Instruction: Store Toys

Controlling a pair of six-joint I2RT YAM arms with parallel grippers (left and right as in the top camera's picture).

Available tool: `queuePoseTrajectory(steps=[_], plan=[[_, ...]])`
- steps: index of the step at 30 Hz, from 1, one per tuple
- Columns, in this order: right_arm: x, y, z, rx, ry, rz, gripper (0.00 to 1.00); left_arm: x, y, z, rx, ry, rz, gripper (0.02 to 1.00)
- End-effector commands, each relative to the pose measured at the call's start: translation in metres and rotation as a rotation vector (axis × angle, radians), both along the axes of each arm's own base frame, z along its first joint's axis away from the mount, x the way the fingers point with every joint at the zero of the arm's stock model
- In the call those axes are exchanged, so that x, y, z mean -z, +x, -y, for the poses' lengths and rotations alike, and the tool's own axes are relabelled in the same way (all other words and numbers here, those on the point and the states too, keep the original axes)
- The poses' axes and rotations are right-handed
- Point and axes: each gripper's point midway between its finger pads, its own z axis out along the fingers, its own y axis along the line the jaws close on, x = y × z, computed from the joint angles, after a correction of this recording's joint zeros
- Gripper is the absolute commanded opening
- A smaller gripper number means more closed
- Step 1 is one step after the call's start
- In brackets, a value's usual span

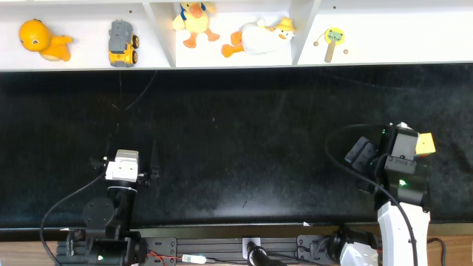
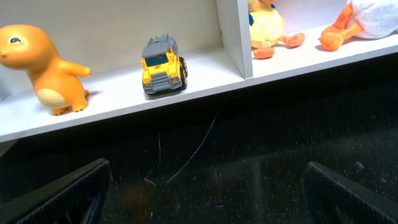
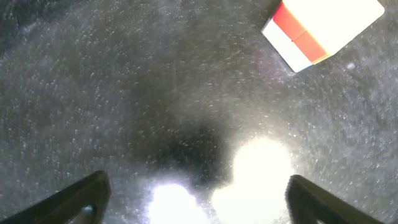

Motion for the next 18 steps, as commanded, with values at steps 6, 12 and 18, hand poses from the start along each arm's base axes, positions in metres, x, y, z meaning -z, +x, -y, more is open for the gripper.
queuePoseTrajectory(steps=[6,12,18], plan=[[0.002,-0.001,0.001,-0.007,0.006,-0.007,0.998,0.0,0.0,-0.001,-0.003,0.015,0.009,0.998],[0.002,-0.001,0.001,-0.038,-0.007,-0.017,0.996,0.0,0.0,-0.001,-0.003,0.015,0.009,0.998],[-0.002,0.011,-0.001,-0.027,0.01,0.043,0.998,0.0,0.0,-0.001,-0.003,0.015,0.009,0.998]])
